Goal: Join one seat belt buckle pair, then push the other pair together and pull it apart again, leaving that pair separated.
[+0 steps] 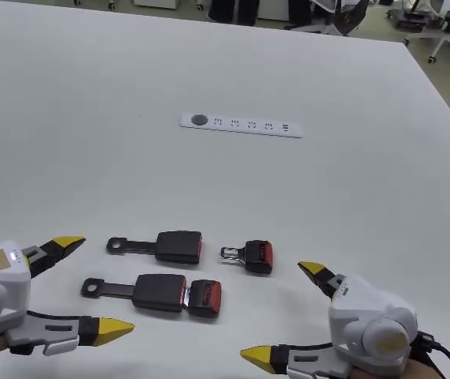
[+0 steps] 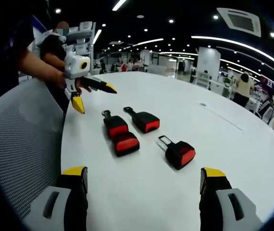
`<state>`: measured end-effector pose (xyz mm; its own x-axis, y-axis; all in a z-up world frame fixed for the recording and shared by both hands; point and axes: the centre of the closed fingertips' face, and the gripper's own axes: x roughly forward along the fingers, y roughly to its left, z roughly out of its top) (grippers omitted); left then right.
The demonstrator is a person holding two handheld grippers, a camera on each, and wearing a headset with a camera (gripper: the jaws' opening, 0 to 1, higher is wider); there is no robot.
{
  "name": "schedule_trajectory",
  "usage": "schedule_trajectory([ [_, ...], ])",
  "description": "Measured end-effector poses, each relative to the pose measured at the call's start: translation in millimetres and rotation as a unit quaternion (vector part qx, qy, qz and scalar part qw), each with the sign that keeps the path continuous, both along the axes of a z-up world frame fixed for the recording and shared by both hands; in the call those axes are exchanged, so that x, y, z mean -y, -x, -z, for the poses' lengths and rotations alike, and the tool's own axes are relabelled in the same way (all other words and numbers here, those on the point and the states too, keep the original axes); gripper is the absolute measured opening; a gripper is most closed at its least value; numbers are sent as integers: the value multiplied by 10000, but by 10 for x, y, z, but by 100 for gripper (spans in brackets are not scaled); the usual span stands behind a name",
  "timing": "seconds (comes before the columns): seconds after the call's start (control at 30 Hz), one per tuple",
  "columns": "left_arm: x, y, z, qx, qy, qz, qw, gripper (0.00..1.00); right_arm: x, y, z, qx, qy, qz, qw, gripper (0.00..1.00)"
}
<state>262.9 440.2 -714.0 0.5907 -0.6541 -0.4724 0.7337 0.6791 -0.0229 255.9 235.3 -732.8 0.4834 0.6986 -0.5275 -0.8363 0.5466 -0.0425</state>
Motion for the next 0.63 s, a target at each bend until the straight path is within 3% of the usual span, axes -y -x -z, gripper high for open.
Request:
schedule_trajectory([
  [0.63, 25, 10, -7, -14, 45, 25, 10000, 100, 10, 8, 25, -5, 66, -39, 10000, 97],
])
